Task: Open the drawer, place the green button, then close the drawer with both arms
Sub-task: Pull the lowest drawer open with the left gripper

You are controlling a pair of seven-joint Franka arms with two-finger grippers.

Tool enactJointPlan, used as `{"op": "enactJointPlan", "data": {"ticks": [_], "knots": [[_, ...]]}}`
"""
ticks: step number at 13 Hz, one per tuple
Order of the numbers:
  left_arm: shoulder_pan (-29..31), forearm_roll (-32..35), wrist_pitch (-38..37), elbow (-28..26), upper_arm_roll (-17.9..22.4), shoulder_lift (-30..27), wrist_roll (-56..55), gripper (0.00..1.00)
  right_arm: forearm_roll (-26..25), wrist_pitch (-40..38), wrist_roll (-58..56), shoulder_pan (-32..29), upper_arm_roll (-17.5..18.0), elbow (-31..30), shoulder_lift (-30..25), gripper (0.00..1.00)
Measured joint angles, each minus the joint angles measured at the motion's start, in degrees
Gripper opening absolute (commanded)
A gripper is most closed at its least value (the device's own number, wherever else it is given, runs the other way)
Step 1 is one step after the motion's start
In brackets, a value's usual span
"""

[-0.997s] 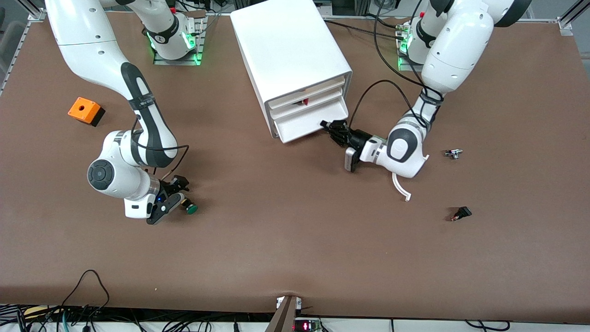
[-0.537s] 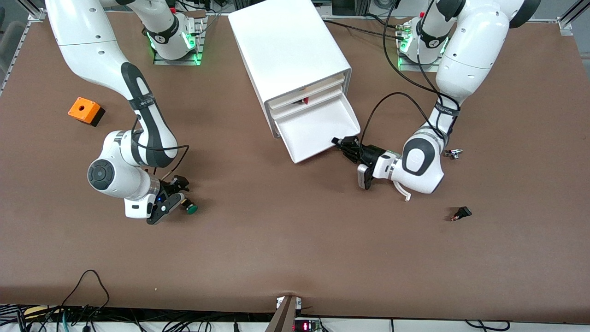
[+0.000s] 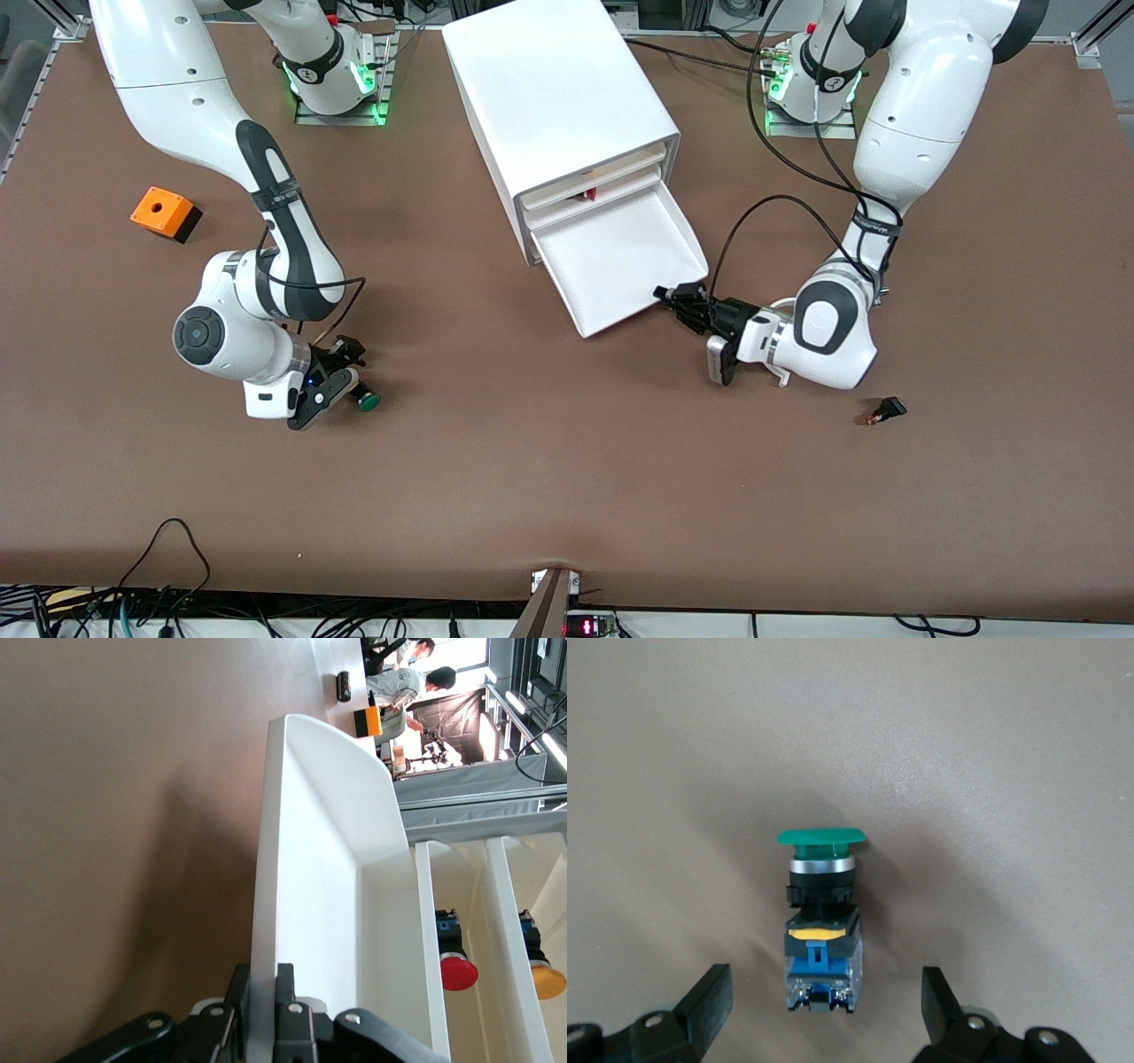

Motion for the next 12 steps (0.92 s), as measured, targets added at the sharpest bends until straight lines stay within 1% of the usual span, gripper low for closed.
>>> {"op": "enactJointPlan", "data": {"ticks": [1,2,3,5,6,8,9,10,11,12], "knots": [[0.64,0.13,-0.09,0.81,0.00,0.44,-0.09,0.94,0.00,0.09,-0.05,0.00,0.00,0.00,0.21,0.86],[0.97,0.20,-0.14,1.15,0.00,0.63,-0.14,1.00,0.00,0.27,-0.09,0.01,0.00,0.00,0.37,0.80],[1.06,0.38,-0.06,1.35,0.11,0.71,-0.36,1.00,0.00,0.53,-0.14,0.05,0.00,0.00,0.47,0.77],[1.06,0.79,-0.05,1.71,0.21,0.78,-1.00,1.00,0.00,0.87,-0.16,0.30,0.01,0.00,0.65,0.64],[1.08,0.81,-0.36,1.92,0.22,0.78,-1.69,1.00,0.00,0.97,-0.16,0.50,0.01,0.00,0.74,0.63],[1.30,1.64,-2.60,2.84,0.36,0.38,-5.68,1.00,0.00,1.11,-0.16,0.74,0.01,0.00,0.80,0.56],[1.41,4.42,-3.39,3.87,0.40,-0.42,-9.34,1.00,0.01,1.17,-0.16,0.74,0.00,0.00,0.82,0.50],[1.42,8.50,-3.95,5.26,0.35,-1.86,-14.41,1.00,0.01,1.20,-0.16,0.74,0.00,0.00,0.84,0.48],[1.40,12.74,-4.32,6.57,0.16,-3.75,-19.81,1.00,0.01,1.25,-0.16,0.74,0.00,0.00,0.85,0.41],[1.30,16.98,-4.65,7.64,-0.01,-5.90,-24.88,1.00,0.01,1.29,-0.16,0.74,0.00,0.00,0.87,0.39]]}}
